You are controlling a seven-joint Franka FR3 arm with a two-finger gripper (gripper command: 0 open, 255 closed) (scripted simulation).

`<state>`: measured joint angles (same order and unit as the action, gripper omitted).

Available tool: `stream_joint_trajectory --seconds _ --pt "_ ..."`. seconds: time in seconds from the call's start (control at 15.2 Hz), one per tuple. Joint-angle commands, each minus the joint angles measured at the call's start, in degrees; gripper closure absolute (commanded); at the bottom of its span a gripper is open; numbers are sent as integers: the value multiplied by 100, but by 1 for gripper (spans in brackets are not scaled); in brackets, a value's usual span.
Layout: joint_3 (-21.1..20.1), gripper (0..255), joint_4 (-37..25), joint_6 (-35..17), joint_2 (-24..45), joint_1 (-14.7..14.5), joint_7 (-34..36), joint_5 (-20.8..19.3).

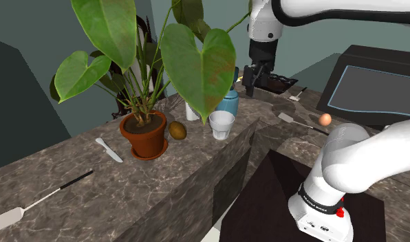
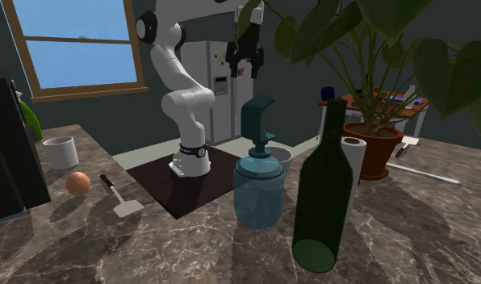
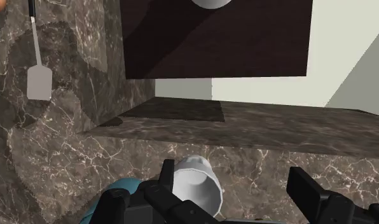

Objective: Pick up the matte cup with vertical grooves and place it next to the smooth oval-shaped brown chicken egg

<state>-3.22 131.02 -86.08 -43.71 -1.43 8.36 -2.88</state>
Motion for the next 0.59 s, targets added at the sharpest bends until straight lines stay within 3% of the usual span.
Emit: stream_joint_trajectory --seconds 0.0,0.53 --pt "0 0 0 0 0 0 0 0" --pt "800 0 809 -1685 585 139 -649 29"
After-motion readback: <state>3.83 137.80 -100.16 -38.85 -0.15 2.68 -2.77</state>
